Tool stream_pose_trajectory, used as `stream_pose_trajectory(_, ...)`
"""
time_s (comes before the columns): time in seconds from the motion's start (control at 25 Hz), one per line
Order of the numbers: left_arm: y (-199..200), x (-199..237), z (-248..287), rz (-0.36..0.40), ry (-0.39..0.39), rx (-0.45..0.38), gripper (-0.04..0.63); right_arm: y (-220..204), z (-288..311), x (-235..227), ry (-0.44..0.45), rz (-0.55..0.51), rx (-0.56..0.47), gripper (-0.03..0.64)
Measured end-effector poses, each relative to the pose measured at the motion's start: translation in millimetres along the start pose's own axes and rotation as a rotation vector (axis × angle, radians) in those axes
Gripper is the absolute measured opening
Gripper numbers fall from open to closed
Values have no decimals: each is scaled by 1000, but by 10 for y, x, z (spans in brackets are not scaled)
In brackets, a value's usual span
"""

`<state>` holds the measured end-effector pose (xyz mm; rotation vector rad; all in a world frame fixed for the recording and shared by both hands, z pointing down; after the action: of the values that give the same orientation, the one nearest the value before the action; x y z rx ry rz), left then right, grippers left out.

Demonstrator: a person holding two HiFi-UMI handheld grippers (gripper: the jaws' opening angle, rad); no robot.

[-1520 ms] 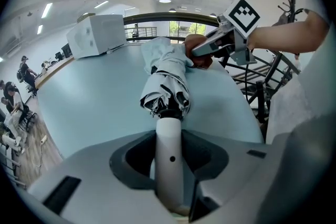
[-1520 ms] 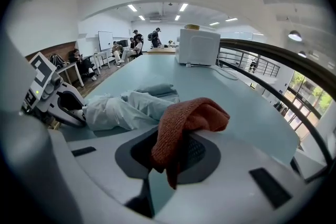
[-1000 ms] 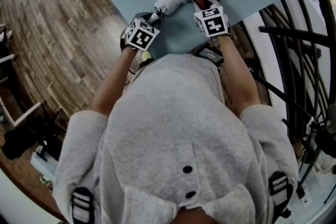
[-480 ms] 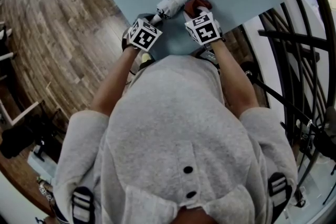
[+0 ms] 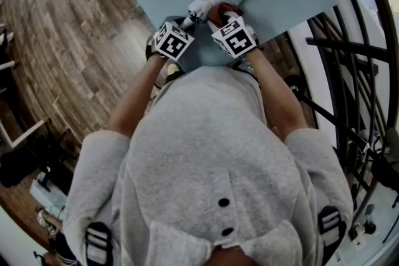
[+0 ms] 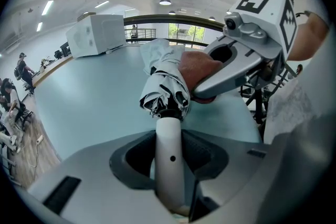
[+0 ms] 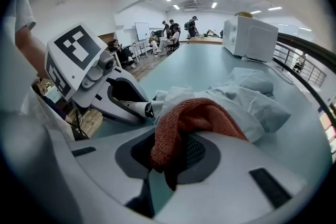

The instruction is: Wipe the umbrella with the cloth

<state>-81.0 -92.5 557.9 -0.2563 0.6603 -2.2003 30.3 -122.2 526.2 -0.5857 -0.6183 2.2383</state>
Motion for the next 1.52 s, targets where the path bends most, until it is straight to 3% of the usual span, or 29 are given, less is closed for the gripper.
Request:
stream_pose_trajectory(0.56,1,0,12,-3,-1,-9,156,94,-16,207,97,-5,32,70)
stream_pose_trajectory(0.8,3,1,7,1,-6,-9,156,311,-59,377,210,54,-11,69)
stream_pose_trajectory(0.92,31,-4,-6,3,-5,-8,156,493,-74,374,272,151,-57,70)
stream_pose_trajectory(1.16,21,2,11,-1,3,-7,156,720,-9,102,358,487,-142,70)
stream_pose_trajectory(1.32,20,16,9,4,1,-15,156,781,17,-101,314,643,-191,69)
stream_pose_trajectory(1.52,21,31,14,3,6,-18,156,815,-32,-374,231,758,-272,69)
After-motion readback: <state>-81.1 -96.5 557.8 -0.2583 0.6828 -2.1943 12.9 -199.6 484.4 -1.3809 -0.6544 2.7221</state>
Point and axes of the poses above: the fingertips, and each gripper's own axes: z forward along the fingers, x to its left, y out of its top, the point moved 6 cm from there along -z, backward along the fingers, and after that the axes turned 11 degrees about z, right-handed, at the moved point
